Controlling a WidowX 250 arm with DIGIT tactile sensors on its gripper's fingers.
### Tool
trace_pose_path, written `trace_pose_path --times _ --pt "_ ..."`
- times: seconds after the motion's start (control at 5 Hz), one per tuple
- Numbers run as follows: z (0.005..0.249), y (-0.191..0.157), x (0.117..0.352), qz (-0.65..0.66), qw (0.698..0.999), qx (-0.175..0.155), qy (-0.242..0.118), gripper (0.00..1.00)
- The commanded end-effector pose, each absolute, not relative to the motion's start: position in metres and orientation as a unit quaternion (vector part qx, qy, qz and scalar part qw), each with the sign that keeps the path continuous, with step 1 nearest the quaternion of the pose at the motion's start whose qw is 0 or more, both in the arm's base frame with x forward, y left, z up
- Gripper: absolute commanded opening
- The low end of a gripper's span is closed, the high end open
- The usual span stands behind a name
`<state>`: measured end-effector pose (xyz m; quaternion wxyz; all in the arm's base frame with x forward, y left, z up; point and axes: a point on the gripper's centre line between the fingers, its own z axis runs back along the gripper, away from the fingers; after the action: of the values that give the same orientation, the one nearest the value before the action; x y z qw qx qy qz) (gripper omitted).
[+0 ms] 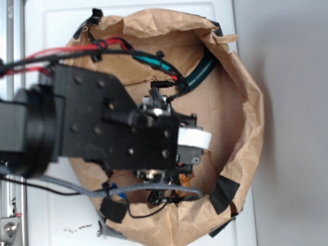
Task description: Grab the blue cloth.
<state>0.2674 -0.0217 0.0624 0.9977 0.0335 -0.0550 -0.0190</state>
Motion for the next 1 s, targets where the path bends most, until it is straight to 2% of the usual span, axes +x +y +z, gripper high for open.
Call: trace_pose_path --times 0.0,0.2,0.4,0.6,0.8 --pt "0.031 -0.023 0.282 -0.006 0.996 0.07 -0.061 1.0" --pt "0.027 -0.013 0.25 0.009 0.995 0.075 -0.066 0.0" --pt "0.034 -0.013 0.25 0.011 0.995 0.066 -0.073 0.0" --pt "0.053 -0.011 0.249 0.012 0.997 0.039 -0.065 0.0" --pt "0.088 -0.008 0.257 0.015 0.999 0.002 -0.048 0.0"
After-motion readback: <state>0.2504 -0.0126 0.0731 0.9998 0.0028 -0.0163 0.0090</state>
